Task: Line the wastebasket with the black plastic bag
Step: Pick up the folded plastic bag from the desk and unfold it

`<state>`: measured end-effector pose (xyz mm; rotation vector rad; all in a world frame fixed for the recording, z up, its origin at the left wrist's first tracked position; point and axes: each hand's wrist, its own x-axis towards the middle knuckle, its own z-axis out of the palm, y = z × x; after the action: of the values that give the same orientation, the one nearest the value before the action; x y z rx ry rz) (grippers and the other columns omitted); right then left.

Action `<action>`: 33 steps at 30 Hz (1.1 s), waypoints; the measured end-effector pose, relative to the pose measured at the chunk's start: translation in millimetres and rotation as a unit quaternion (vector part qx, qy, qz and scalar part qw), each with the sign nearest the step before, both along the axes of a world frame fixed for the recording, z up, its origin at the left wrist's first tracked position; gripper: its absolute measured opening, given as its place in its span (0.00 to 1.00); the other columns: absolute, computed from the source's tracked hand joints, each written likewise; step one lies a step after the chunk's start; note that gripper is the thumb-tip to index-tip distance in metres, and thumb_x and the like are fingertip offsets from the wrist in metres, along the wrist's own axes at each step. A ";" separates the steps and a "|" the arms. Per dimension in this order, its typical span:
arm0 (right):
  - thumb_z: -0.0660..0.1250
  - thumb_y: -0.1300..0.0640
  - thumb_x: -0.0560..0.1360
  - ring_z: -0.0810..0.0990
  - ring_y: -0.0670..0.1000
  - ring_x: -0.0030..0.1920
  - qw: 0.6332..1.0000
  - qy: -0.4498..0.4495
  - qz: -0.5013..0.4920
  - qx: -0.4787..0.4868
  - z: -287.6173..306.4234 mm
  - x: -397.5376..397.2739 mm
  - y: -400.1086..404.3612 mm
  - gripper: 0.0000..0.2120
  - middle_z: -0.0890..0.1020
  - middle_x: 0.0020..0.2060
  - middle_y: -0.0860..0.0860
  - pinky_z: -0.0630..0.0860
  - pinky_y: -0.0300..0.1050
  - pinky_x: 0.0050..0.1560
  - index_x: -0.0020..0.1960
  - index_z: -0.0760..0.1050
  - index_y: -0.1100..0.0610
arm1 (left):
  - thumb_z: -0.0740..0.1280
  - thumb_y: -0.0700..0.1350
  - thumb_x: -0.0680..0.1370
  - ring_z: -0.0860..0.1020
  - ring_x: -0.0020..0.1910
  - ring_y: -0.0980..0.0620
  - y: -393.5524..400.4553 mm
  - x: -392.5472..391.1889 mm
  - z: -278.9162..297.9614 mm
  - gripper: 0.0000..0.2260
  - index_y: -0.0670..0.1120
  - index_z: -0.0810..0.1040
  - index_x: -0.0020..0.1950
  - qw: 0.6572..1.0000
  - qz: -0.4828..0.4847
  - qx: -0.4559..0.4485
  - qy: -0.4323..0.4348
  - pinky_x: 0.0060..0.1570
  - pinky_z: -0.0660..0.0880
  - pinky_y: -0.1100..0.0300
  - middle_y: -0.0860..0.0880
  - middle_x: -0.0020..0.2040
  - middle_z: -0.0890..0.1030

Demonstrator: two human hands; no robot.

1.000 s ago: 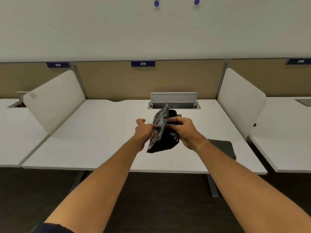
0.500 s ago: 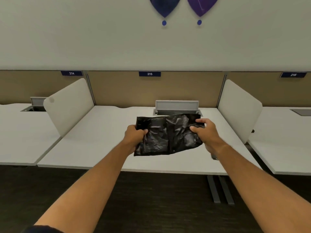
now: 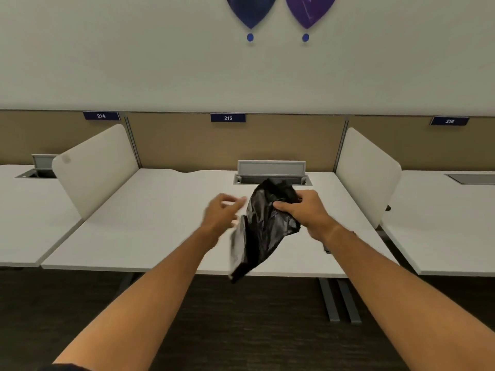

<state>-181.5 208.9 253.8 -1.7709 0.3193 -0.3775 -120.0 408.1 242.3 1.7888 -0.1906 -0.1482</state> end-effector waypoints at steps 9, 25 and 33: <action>0.67 0.63 0.76 0.83 0.52 0.39 0.994 0.004 0.056 0.093 -4.2 8.2 4.1 0.06 0.83 0.40 0.58 0.79 0.38 0.35 0.42 0.81 0.61 | 0.67 0.41 0.77 0.82 0.45 0.47 -18.7 5.1 4.7 0.05 0.44 0.79 0.52 0.999 0.036 -0.025 -0.012 0.33 0.78 0.59 0.44 0.49 0.82; 0.67 0.55 0.77 0.70 0.46 0.33 0.983 0.067 0.171 -0.006 3.1 26.3 14.7 0.08 0.76 0.34 0.51 0.71 0.38 0.34 0.50 0.79 0.59 | 0.72 0.55 0.69 0.74 0.56 0.50 22.5 -0.4 -10.1 0.23 0.50 0.74 0.61 0.980 -0.088 0.172 -0.039 0.51 0.73 0.54 0.48 0.57 0.75; 0.75 0.48 0.68 0.74 0.48 0.47 0.933 0.134 0.265 -0.202 -18.3 40.3 47.5 0.25 0.74 0.46 0.46 0.71 0.37 0.39 0.61 0.70 0.49 | 0.69 0.46 0.74 0.76 0.36 0.51 32.3 -16.0 -26.6 0.07 0.48 0.76 0.36 0.960 -0.072 0.254 -0.090 0.35 0.71 0.60 0.48 0.35 0.79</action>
<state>-141.2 256.4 235.4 -2.2286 -0.0647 0.2060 -135.9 440.3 215.7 2.3020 -0.4450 -0.1468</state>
